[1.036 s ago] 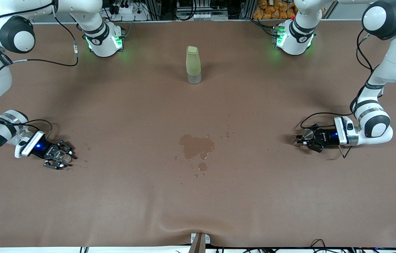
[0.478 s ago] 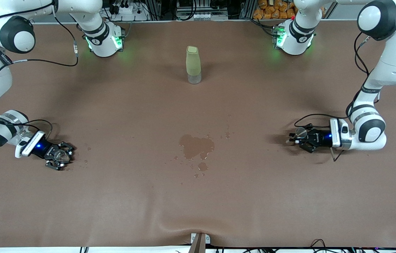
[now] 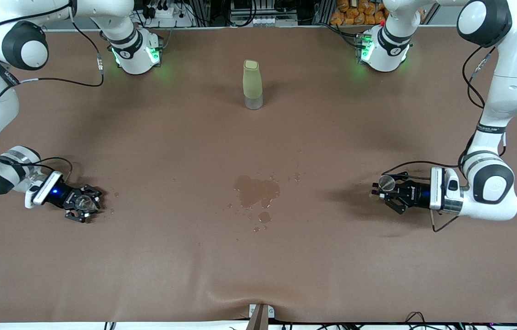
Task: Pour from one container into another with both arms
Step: 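Lift the jigger and the beaker and carry both toward the table centre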
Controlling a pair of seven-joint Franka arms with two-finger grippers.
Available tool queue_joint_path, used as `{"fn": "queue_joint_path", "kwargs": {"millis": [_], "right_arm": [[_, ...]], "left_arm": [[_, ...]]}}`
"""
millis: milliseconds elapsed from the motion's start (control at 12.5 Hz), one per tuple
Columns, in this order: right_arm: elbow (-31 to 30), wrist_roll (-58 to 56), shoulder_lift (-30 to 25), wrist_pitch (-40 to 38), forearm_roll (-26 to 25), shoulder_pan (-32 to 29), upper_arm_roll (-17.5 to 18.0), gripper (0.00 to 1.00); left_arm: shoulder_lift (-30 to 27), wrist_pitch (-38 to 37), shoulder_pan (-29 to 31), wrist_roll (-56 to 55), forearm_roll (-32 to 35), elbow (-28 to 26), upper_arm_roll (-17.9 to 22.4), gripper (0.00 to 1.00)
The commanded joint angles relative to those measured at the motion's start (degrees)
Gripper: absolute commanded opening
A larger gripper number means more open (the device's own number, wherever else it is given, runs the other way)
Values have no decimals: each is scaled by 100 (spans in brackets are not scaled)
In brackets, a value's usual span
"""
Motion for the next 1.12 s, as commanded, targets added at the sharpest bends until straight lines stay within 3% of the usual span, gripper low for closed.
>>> {"fn": "queue_joint_path", "kwargs": {"millis": [0, 80, 319, 558, 1036], "right_arm": [[114, 217, -95, -72, 132, 73, 196, 0], [114, 226, -201, -72, 141, 64, 318, 0], [149, 839, -473, -116, 124, 99, 494, 0], [307, 1541, -754, -134, 106, 125, 600, 0], [728, 2334, -1098, -318, 97, 319, 618, 0]], "left_arm": [[-200, -172, 75, -779, 583, 513, -79, 0], [-297, -198, 110, -1226, 857, 559, -175, 0], [-474, -181, 76, -1705, 807, 542, -509, 0], [-448, 73, -90, -1750, 334, 542, -720, 0], [-448, 530, -925, -1750, -545, 533, -721, 0]]}}
